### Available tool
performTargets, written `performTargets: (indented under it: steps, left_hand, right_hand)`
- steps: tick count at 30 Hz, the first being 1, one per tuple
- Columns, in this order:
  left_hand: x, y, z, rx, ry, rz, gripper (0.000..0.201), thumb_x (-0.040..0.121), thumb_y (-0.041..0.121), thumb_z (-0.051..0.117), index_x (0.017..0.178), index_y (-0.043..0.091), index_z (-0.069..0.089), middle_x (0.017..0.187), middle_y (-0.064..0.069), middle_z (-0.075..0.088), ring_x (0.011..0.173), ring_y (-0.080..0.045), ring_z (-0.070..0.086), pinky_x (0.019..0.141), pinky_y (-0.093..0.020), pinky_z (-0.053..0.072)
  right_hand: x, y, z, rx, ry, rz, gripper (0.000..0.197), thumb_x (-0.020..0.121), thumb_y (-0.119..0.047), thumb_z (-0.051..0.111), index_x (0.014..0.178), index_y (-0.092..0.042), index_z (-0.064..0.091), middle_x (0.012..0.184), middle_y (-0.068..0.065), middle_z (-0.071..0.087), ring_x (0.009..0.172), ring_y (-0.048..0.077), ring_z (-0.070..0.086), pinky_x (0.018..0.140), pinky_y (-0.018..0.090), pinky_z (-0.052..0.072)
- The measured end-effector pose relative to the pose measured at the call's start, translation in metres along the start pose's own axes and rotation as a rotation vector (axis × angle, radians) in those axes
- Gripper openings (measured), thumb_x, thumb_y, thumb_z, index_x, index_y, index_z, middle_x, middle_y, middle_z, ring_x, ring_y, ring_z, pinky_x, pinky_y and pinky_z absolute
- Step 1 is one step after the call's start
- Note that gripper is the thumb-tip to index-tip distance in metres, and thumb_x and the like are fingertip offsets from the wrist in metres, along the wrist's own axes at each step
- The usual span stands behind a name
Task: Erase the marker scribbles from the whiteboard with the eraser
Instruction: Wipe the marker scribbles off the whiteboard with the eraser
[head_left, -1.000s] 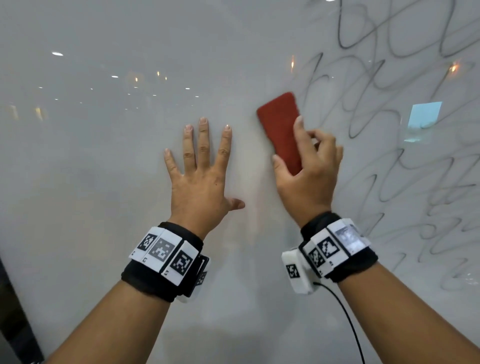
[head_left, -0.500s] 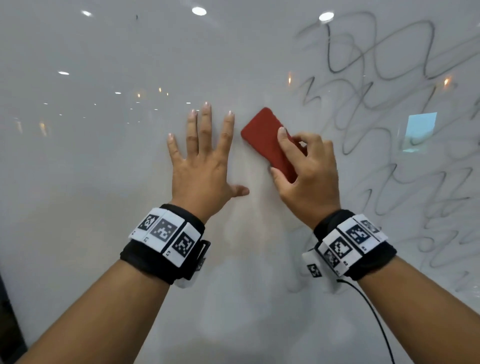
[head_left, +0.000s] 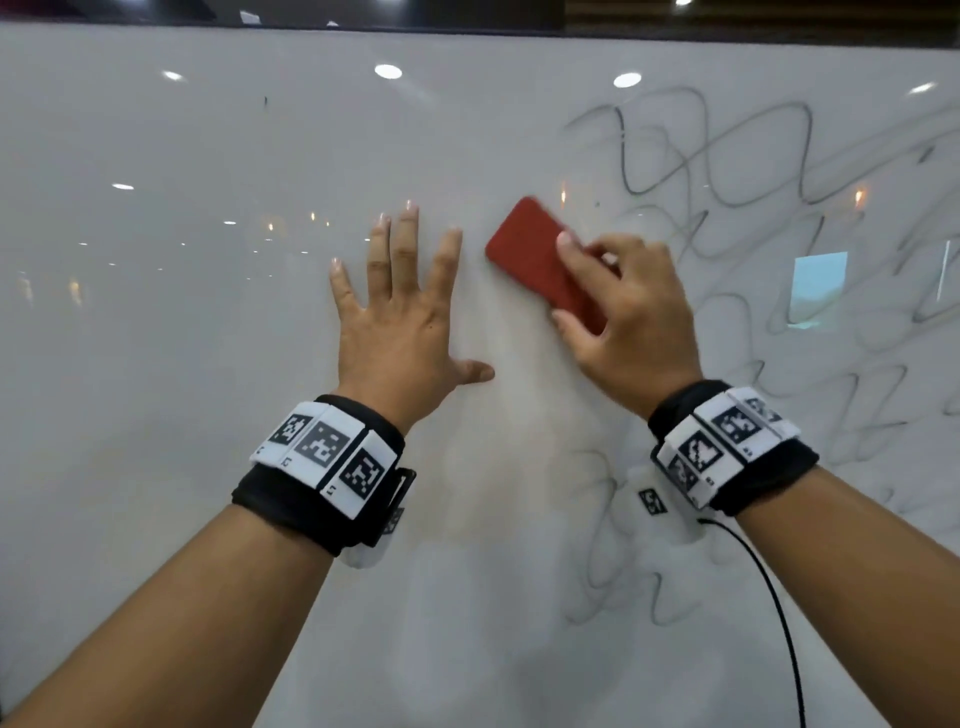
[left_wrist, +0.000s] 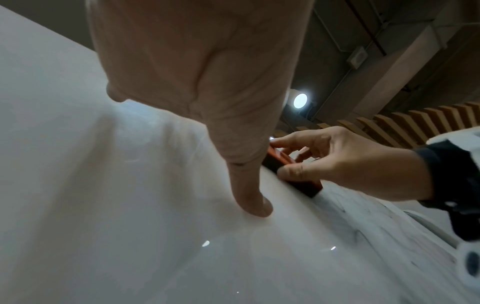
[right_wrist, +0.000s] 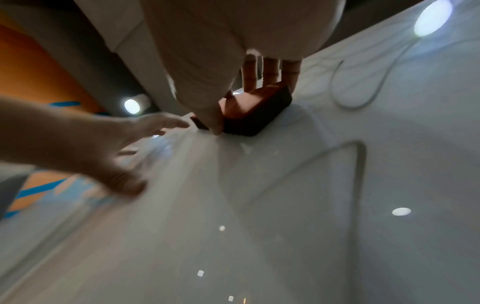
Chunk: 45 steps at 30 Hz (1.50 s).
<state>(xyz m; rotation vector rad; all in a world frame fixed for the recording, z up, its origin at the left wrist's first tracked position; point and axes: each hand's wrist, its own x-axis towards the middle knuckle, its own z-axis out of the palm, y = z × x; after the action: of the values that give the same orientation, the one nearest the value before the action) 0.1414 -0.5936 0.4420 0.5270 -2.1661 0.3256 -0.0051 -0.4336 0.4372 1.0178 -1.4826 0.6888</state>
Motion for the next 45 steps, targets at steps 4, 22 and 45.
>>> performTargets:
  steps: [4, 22, 45]
  left_hand:
    - [0.008, 0.004, 0.000, 0.002, -0.040, 0.030, 0.135, 0.066, 0.077, 0.069, 0.152, 0.032, -0.025, 0.160, -0.005, -0.031, 0.149, -0.027, -0.024, 0.118, -0.065, 0.002]
    - [0.010, 0.014, -0.001, -0.009, -0.008, -0.007, 0.124, 0.069, 0.079, 0.064, 0.155, 0.027, -0.007, 0.161, -0.006, -0.024, 0.150, -0.026, -0.019, 0.117, -0.065, 0.004]
    - [0.027, 0.055, -0.003, -0.059, 0.002, -0.041, 0.119, 0.070, 0.081, 0.059, 0.155, 0.033, -0.008, 0.162, 0.000, -0.025, 0.150, -0.023, -0.021, 0.118, -0.066, 0.004]
  right_hand:
    - [0.028, 0.010, -0.001, 0.036, 0.144, 0.214, 0.061, 0.080, -0.032, 0.073, 0.137, -0.015, 0.059, 0.119, 0.015, 0.056, 0.103, 0.036, 0.052, 0.099, 0.037, 0.043]
    - [0.060, 0.016, -0.007, -0.093, -0.025, -0.131, 0.058, 0.086, -0.035, 0.068, 0.138, -0.014, 0.057, 0.119, 0.016, 0.056, 0.104, 0.034, 0.051, 0.083, 0.047, 0.051]
    - [0.062, 0.051, -0.024, -0.071, -0.063, -0.227, 0.054, 0.086, -0.031, 0.066, 0.137, -0.014, 0.057, 0.120, 0.018, 0.056, 0.104, 0.035, 0.051, 0.081, 0.043, 0.051]
